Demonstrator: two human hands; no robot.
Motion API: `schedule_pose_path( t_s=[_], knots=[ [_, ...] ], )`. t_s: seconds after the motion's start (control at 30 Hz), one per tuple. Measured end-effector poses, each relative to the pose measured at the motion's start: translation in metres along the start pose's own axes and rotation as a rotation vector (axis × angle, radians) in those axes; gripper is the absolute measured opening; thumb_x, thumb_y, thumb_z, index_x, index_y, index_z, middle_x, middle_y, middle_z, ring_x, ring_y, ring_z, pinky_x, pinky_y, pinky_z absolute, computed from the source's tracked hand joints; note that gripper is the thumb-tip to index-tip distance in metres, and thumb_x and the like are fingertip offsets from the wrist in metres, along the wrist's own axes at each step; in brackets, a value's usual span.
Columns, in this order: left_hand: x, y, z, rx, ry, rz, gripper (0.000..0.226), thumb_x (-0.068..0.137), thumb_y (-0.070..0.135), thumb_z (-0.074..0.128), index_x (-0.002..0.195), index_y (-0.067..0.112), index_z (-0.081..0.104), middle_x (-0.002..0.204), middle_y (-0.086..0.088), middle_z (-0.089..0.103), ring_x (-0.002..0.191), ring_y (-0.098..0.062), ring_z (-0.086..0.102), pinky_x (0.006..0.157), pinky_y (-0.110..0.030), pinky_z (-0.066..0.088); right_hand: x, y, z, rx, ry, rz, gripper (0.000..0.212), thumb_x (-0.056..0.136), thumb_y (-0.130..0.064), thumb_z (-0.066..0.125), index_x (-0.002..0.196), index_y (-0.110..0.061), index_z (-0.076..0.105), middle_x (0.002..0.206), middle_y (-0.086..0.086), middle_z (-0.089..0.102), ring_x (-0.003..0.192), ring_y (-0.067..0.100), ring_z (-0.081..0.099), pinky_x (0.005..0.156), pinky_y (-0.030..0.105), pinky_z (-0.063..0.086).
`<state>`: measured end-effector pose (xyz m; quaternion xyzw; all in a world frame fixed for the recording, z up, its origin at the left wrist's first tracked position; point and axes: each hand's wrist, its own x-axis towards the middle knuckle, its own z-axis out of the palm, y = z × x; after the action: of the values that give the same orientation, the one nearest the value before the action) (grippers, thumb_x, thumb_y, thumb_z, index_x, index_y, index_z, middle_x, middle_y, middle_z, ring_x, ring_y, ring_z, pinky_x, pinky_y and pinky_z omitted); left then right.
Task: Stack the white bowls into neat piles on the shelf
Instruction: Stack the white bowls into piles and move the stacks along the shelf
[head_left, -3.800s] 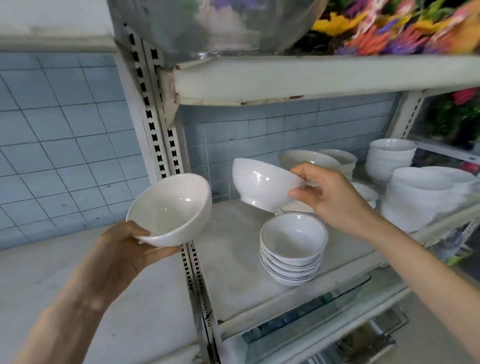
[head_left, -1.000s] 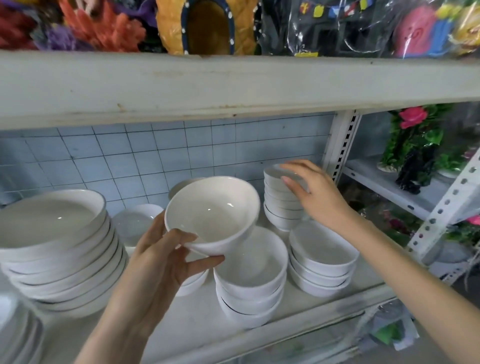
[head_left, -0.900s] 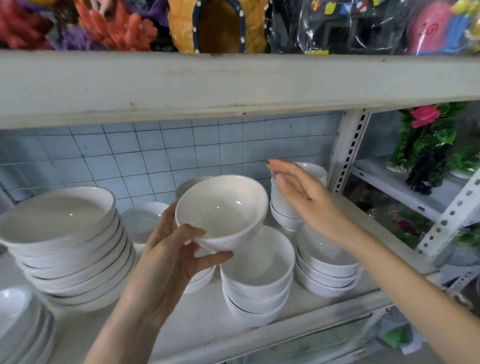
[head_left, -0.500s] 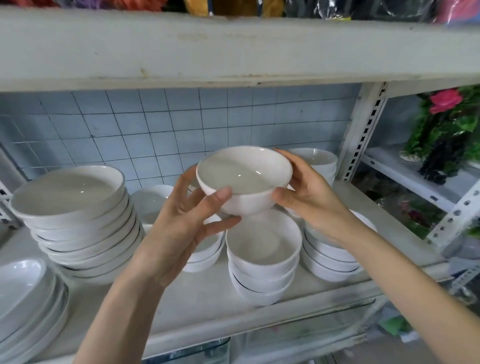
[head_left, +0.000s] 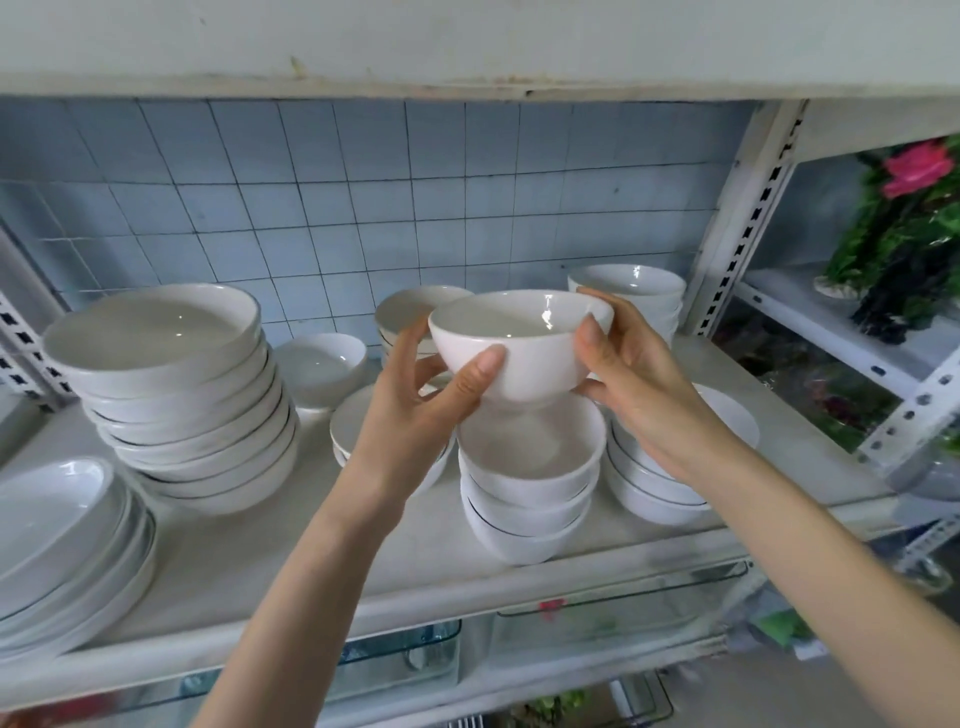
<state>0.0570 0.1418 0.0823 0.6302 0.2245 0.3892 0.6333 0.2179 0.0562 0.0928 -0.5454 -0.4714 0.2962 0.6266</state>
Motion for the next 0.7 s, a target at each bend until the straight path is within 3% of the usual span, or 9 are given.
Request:
schedule_pose_path(
  t_s=[0.13, 0.27, 0.4, 0.53, 0.7],
  knots=[
    [-0.007, 0.002, 0.006, 0.007, 0.047, 0.019, 0.059, 0.072, 0.042, 0.071, 0.124, 0.023, 0.053, 0.113, -0.004, 0.069, 0.108, -0.018, 0.064, 0.095, -0.041, 0.052, -0.003, -0.002, 0.002, 0.006, -0.008, -0.012, 0.085, 0.053, -0.077, 0.067, 0.117, -0.025, 0.051, 0.122, 0.0, 0.059, 0.111, 0.007, 0.058, 0.095, 0.041, 0.051],
    [-0.014, 0.007, 0.011, -0.005, 0.126, 0.05, 0.054, 0.075, 0.039, 0.07, 0.123, 0.025, 0.051, 0.107, -0.006, 0.071, 0.096, -0.016, 0.069, 0.087, -0.033, 0.055, -0.004, -0.008, 0.004, 0.013, -0.054, -0.037, 0.082, 0.06, -0.074, 0.063, 0.121, -0.02, 0.051, 0.111, -0.01, 0.064, 0.109, 0.002, 0.06, 0.087, 0.026, 0.052],
    [-0.025, 0.011, 0.01, -0.003, 0.179, 0.096, 0.05, 0.076, 0.04, 0.067, 0.119, 0.02, 0.054, 0.103, -0.006, 0.072, 0.088, -0.012, 0.07, 0.073, -0.023, 0.056, -0.007, -0.012, 0.011, -0.001, -0.111, -0.03, 0.08, 0.066, -0.076, 0.057, 0.118, -0.015, 0.052, 0.115, -0.003, 0.063, 0.113, 0.007, 0.058, 0.097, 0.035, 0.049],
    [-0.035, 0.01, 0.002, 0.033, 0.271, 0.101, 0.072, 0.075, 0.053, 0.067, 0.134, 0.017, 0.045, 0.107, -0.002, 0.071, 0.096, -0.012, 0.069, 0.082, -0.026, 0.056, -0.009, -0.016, 0.021, 0.0, -0.179, -0.033, 0.078, 0.069, -0.074, 0.057, 0.121, -0.015, 0.05, 0.112, -0.009, 0.065, 0.113, 0.008, 0.059, 0.099, 0.041, 0.047],
    [-0.049, 0.017, -0.008, 0.031, 0.363, 0.148, 0.067, 0.071, 0.053, 0.057, 0.128, 0.018, 0.047, 0.085, 0.013, 0.073, 0.085, -0.006, 0.068, 0.077, -0.021, 0.056, -0.016, -0.019, 0.04, 0.02, -0.205, -0.052, 0.057, 0.075, -0.061, 0.051, 0.115, -0.019, 0.054, 0.111, -0.011, 0.065, 0.11, 0.01, 0.061, 0.091, 0.032, 0.052]
  ],
)
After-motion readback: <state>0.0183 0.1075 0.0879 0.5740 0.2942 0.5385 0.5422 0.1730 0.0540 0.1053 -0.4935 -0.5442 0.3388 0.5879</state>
